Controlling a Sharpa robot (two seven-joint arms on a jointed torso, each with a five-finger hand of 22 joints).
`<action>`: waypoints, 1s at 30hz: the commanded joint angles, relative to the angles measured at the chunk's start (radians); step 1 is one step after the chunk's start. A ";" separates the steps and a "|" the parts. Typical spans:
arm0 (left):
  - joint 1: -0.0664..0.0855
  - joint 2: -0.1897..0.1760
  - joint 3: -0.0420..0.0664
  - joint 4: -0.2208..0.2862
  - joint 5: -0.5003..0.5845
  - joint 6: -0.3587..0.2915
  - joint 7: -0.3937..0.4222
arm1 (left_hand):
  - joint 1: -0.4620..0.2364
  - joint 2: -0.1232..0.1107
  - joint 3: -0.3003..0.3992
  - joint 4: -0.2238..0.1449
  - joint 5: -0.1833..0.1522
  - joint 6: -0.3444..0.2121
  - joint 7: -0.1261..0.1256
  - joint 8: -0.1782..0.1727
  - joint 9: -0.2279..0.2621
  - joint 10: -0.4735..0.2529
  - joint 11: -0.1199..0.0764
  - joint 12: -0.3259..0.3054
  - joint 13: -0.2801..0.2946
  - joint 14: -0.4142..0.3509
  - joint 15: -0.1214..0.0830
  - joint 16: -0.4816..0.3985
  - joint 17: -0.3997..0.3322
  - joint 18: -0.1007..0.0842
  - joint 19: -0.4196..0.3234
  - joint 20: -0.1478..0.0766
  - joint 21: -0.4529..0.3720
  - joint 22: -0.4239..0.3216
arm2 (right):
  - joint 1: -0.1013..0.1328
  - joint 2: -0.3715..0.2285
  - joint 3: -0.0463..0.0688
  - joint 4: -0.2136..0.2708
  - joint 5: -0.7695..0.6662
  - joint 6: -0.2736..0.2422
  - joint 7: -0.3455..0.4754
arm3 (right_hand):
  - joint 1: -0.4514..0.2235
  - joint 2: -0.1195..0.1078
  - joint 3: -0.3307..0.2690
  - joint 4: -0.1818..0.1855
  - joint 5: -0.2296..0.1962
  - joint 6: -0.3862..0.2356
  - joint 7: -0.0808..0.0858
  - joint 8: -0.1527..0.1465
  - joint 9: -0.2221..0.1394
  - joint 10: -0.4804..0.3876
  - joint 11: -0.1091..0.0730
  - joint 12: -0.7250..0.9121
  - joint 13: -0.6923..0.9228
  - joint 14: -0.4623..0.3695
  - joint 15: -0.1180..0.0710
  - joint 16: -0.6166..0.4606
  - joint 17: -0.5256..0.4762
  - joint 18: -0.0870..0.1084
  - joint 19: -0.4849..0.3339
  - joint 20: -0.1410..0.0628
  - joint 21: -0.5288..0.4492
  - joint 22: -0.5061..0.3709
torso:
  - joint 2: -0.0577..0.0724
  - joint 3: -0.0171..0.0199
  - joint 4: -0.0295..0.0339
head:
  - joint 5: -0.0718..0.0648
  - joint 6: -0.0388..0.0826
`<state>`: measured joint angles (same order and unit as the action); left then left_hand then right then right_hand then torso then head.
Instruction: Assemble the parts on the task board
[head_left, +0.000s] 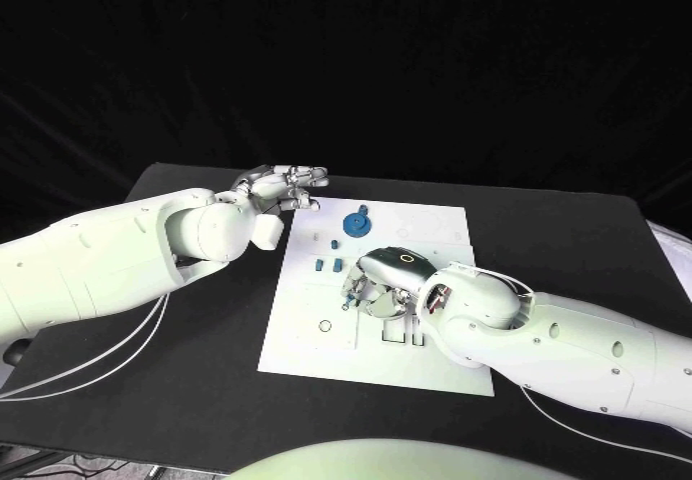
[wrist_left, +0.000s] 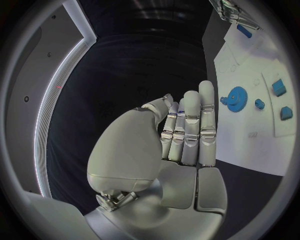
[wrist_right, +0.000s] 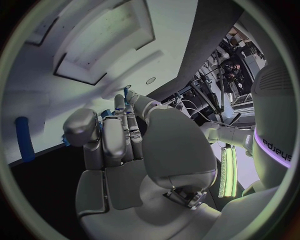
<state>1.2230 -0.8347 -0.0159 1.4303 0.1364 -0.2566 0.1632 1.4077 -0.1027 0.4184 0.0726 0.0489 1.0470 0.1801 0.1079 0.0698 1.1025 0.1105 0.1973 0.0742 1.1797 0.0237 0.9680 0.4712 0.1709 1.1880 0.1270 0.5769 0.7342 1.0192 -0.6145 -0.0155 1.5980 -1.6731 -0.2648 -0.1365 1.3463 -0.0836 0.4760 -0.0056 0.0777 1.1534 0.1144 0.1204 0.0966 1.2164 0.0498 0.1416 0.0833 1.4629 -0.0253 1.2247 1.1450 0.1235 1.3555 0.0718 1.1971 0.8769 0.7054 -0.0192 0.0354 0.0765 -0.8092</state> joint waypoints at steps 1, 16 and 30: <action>0.000 0.001 0.000 0.002 -0.007 0.018 0.006 | -0.008 0.001 -0.006 0.001 0.001 -0.003 0.003 0.003 -0.001 -0.008 0.001 0.002 -0.002 -0.004 0.001 -0.003 -0.001 0.012 0.002 -0.004 -0.005 -0.001 | -0.005 0.005 -0.003 -0.004 -0.021 0.027 0.003 | -0.002 0.007 0.005 -0.004 0.008 0.002 0.003 0.003 0.002 0.005 0.004 -0.005 -0.002 0.040 -0.006 0.002 0.000 -0.002 0.005 -0.004 0.001 -0.001 | 0.001 0.0001 -0.0005 | 0.003 -0.002; 0.000 0.002 0.000 -0.005 -0.014 0.028 -0.006 | -0.016 0.000 -0.012 0.003 0.001 -0.009 0.005 0.003 -0.002 -0.015 0.003 0.006 -0.002 -0.006 0.003 -0.003 -0.005 0.011 0.004 -0.003 -0.011 -0.006 | -0.009 0.016 -0.005 -0.013 -0.046 0.053 -0.007 | -0.001 0.006 0.005 -0.005 0.009 0.002 0.004 0.003 0.002 0.006 0.004 -0.006 -0.002 0.041 -0.005 0.002 0.001 -0.002 0.005 -0.004 0.002 0.000 | 0.000 -0.0004 -0.0002 | 0.009 -0.009; 0.000 0.003 0.000 -0.006 -0.015 0.031 -0.012 | -0.017 0.000 -0.012 0.004 0.001 -0.009 0.005 0.003 -0.002 -0.016 0.003 0.006 -0.002 -0.006 0.003 -0.003 -0.005 0.011 0.004 -0.003 -0.012 -0.006 | -0.009 0.028 -0.009 -0.010 -0.077 0.067 -0.038 | -0.045 -0.037 -0.022 0.005 0.031 -0.084 0.038 -0.048 -0.017 -0.068 0.035 -0.052 -0.018 0.039 0.019 0.004 -0.001 -0.002 -0.003 0.013 -0.005 -0.012 | 0.000 -0.0012 0.0000 | 0.008 -0.010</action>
<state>1.2229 -0.8339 -0.0163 1.4233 0.1272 -0.2466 0.1517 1.3995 -0.1028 0.4098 0.0756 0.0489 1.0432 0.1838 0.1079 0.0698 1.0917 0.1142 0.1973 0.0734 1.1794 0.0239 0.9680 0.4677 0.1709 1.1880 0.1270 0.5719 0.7289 1.0134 -0.5888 -0.0204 1.5898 -1.7230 -0.2295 -0.1487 1.3117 -0.1181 0.4601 -0.0017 0.1050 1.0818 0.1460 0.0797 0.0828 1.1597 0.0783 0.0953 0.0689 1.4646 -0.0122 1.2246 1.1444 0.1235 1.3514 0.0759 1.1964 0.8674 0.7054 -0.0198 0.0348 0.0851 -0.8185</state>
